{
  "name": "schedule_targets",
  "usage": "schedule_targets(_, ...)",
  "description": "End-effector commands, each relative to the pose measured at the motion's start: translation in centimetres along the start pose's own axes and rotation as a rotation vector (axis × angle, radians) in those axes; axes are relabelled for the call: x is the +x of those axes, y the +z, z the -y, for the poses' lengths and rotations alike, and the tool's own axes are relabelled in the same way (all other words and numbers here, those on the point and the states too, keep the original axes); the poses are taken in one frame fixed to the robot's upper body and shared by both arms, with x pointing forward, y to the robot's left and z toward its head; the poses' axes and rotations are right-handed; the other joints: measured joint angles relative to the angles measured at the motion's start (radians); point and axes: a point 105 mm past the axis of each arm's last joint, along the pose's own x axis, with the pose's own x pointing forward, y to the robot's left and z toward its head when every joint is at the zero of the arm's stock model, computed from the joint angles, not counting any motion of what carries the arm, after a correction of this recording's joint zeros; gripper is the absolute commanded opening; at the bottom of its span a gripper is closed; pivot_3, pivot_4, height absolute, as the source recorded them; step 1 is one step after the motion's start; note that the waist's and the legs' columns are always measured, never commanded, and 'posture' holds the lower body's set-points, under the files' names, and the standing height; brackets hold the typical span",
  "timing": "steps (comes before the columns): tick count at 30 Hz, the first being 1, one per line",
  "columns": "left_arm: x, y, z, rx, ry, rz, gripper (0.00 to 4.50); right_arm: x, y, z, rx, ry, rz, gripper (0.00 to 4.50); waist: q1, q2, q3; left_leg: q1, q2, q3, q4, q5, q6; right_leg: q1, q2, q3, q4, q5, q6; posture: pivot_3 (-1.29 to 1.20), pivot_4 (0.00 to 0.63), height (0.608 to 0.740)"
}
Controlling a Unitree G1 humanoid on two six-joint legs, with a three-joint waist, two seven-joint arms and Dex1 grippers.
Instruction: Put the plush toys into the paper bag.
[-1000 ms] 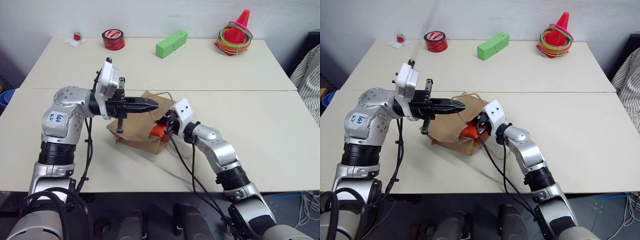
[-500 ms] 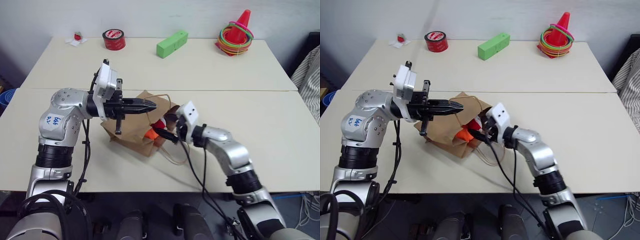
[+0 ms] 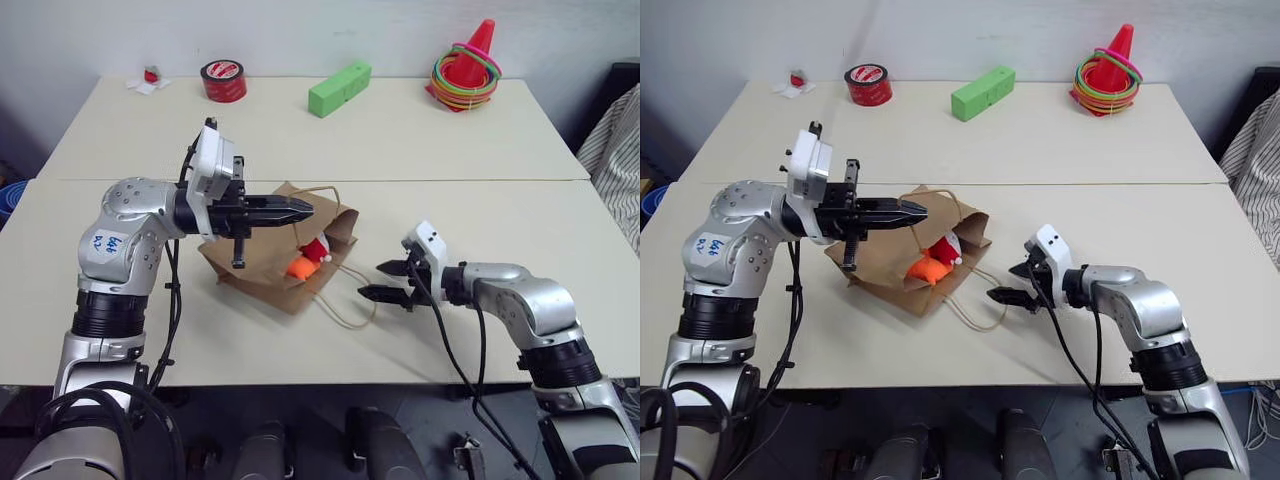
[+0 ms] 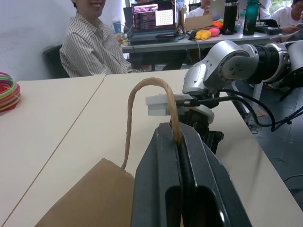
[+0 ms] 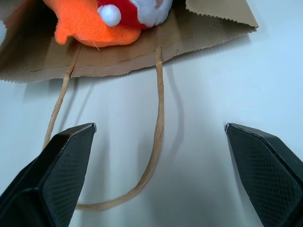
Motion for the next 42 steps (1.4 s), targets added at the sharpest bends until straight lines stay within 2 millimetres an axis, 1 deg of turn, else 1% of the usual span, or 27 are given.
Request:
schedule_targets(1,0.0,1.2,0.2,0.054,0.002,0.032,0.0,1.0,-1.3,-2.3,0.126,0.135,-0.049,3.58,0.001,0.0,0.0,0.0,0.0,0.0,0.0,0.0,0.0,0.0,0.0,0.0,0.0,0.0,0.0,0.0,0.15,0.74)
schedule_targets(2,0.0,1.2,0.2,0.054,0.004,0.032,0.0,1.0,-0.9,-2.7,0.153,0.158,-0.026,3.29,0.001,0.0,0.0,0.0,0.0,0.0,0.0,0.0,0.0,0.0,0.0,0.0,0.0,0.0,0.0,0.0,0.15,0.74)
schedule_targets(4,-0.1,1.1,0.2,0.053,0.008,0.032,0.0,0.8,-0.5,-3.4,0.225,0.206,0.005,2.57,0.001,0.0,0.0,0.0,0.0,0.0,0.0,0.0,0.0,0.0,0.0,0.0,-0.001,0.0,0.0,0.0,0.15,0.74)
schedule_targets(6,-0.1,1.1,0.2,0.053,0.01,0.032,0.0,0.6,-0.6,-3.7,0.243,0.226,0.002,1.79,0.002,0.0,0.0,-0.001,0.0,-0.001,0.0,0.0,0.0,0.0,0.0,0.0,-0.001,0.0,0.0,0.0,0.15,0.74)
schedule_targets(7,-0.1,1.0,0.2,0.053,0.01,0.032,0.0,0.5,-0.7,-3.9,0.244,0.232,-0.004,1.54,0.002,0.0,0.0,-0.001,0.0,0.0,0.0,0.0,0.0,0.0,-0.001,0.0,-0.001,0.0,0.0,0.0,0.15,0.74)
schedule_targets(9,0.0,0.9,0.1,0.054,0.012,0.033,0.0,0.1,-0.5,-4.1,0.277,0.24,0.038,0.81,0.005,0.0,0.0,-0.001,0.0,0.0,0.0,0.0,0.0,0.0,-0.001,0.0,-0.001,0.0,0.0,0.0,0.15,0.74)
schedule_targets(10,0.0,0.9,0.0,0.055,0.015,0.033,0.0,-0.4,0.3,-4.0,0.291,0.241,0.094,0.46,0.006,0.0,0.0,-0.001,0.0,-0.001,0.0,-0.001,0.0,0.0,-0.001,0.0,-0.001,0.0,0.0,0.0,0.15,0.74)
schedule_targets(11,0.0,0.9,-0.1,0.056,0.018,0.035,0.0,-1.4,1.5,-3.9,0.309,0.251,0.166,0.1,0.007,0.0,0.0,-0.001,0.0,-0.001,0.0,-0.001,0.0,0.0,-0.001,-0.001,-0.001,0.0,0.0,0.0,0.15,0.74)
schedule_targets(12,-0.1,1.1,-0.2,0.051,0.03,0.052,0.0,-3.0,3.0,-3.9,0.316,0.267,0.254,0.04,0.007,0.0,0.0,-0.001,0.0,-0.001,0.0,-0.001,0.0,0.0,-0.001,-0.001,-0.001,0.0,0.0,0.0,0.15,0.74)
schedule_targets(13,-0.2,1.2,-0.4,0.041,0.042,0.071,0.0,-4.5,4.4,-4.1,0.321,0.291,0.331,0.04,0.008,0.0,0.0,-0.001,0.0,0.0,0.0,-0.001,0.0,0.0,-0.001,0.0,-0.001,0.0,0.0,0.0,0.15,0.74)
schedule_targets(15,-0.4,1.1,-0.8,0.043,0.068,0.081,0.0,-7.4,6.3,-4.4,0.331,0.333,0.461,0.04,0.011,0.0,0.0,-0.002,0.0,-0.001,0.0,-0.001,0.0,0.0,-0.001,-0.001,-0.001,0.0,0.0,0.0,0.15,0.74)
schedule_targets(17,-0.4,1.1,-1.3,0.057,0.089,0.085,0.0,-9.4,7.3,-4.8,0.323,0.346,0.527,0.04,0.011,0.0,0.0,-0.002,0.0,-0.001,0.0,-0.001,0.0,0.0,-0.001,-0.001,-0.002,0.0,0.0,0.0,0.15,0.74)
schedule_targets(20,-0.2,2.1,-2.9,0.099,0.158,0.155,0.0,-11.9,8.9,-5.0,0.28,0.314,0.593,0.04,0.015,0.0,0.0,-0.001,0.0,-0.002,-0.001,-0.001,0.0,0.0,-0.001,-0.001,-0.002,0.0,0.0,0.0,0.15,0.74)
schedule_targets(22,0.0,2.4,-3.8,0.117,0.201,0.186,0.0,-12.7,9.7,-4.9,0.269,0.282,0.624,0.04,0.019,0.0,0.0,-0.002,0.0,-0.001,-0.001,-0.001,0.0,0.0,-0.002,-0.001,-0.002,0.0,0.0,0.0,0.15,0.74)
schedule_targets(24,0.3,2.4,-4.5,0.125,0.225,0.212,0.0,-13.2,10.3,-4.9,0.259,0.258,0.637,0.04,0.023,0.0,0.0,-0.002,0.0,-0.001,-0.001,-0.001,0.0,0.0,-0.002,-0.001,-0.002,0.0,0.0,0.0,0.15,0.74)
schedule_targets(27,1.0,1.9,-4.6,0.114,0.218,0.225,0.0,-13.3,10.6,-5.1,0.269,0.253,0.654,0.04,0.023,0.0,0.0,-0.001,0.0,0.0,-0.002,-0.001,0.0,0.0,-0.001,-0.001,-0.003,0.0,0.0,0.0,0.15,0.74)
schedule_targets(29,1.3,1.5,-4.6,0.112,0.215,0.219,0.0,-13.0,10.3,-4.7,0.294,0.225,0.655,0.04,0.026,0.0,0.0,-0.002,0.0,0.0,-0.002,-0.001,0.0,0.0,-0.001,-0.001,-0.003,0.0,0.0,0.0,0.15,0.74)
schedule_targets(32,1.2,1.5,-4.7,0.109,0.22,0.223,0.0,-12.8,10.1,-4.5,0.31,0.196,0.66,0.04,0.026,0.0,0.0,-0.002,0.0,0.001,-0.001,-0.001,0.001,0.0,-0.001,-0.001,-0.003,0.0,0.001,0.0,0.15,0.74)
schedule_targets(33,0.8,1.6,-4.8,0.088,0.228,0.233,0.0,-13.3,10.6,-4.6,0.346,0.235,0.727,0.04,0.027,0.0,0.0,-0.002,0.0,0.001,-0.001,-0.001,0.001,0.0,-0.001,-0.001,-0.003,0.0,0.001,0.0,0.15,0.74)
schedule_targets(34,0.3,1.7,-4.9,0.073,0.238,0.237,0.39,-14.1,11.2,-4.6,0.364,0.264,0.802,0.0,0.027,0.0,0.0,-0.003,0.0,0.0,0.0,-0.001,0.002,0.0,-0.001,-0.001,-0.003,0.001,0.001,0.0,0.15,0.74)
schedule_targets(35,0.0,1.7,-5.0,0.065,0.243,0.233,0.58,-14.7,11.5,-4.6,0.383,0.28,0.846,0.19,0.026,0.0,0.0,-0.003,0.0,0.0,0.0,-0.001,0.002,0.0,-0.001,-0.001,-0.003,0.001,0.001,0.0,0.15,0.74)
schedule_targets(37,-1.2,1.2,-4.6,0.059,0.245,0.175,1.15,-15.4,11.1,-5.0,0.37,0.268,0.845,0.62,0.026,0.0,0.0,-0.003,0.0,0.0,-0.001,-0.001,0.002,0.0,-0.001,-0.001,-0.003,0.001,0.001,0.0,0.15,0.74)
schedule_targets(39,-2.2,0.7,-4.1,0.055,0.249,0.12,1.77,-16.0,10.4,-5.2,0.369,0.249,0.814,1.26,0.026,0.0,0.0,-0.003,0.0,0.0,-0.002,-0.001,0.002,0.0,-0.001,-0.001,-0.005,0.001,0.001,0.0,0.15,0.74)
schedule_targets(42,-3.8,-0.1,-3.4,0.014,0.253,0.04,2.7,-16.7,8.8,-4.9,0.342,0.154,0.733,2.31,0.026,0.0,0.0,-0.004,0.0,0.0,-0.001,-0.002,0.004,0.0,-0.001,-0.001,-0.006,0.001,0.001,0.0,0.15,0.74)
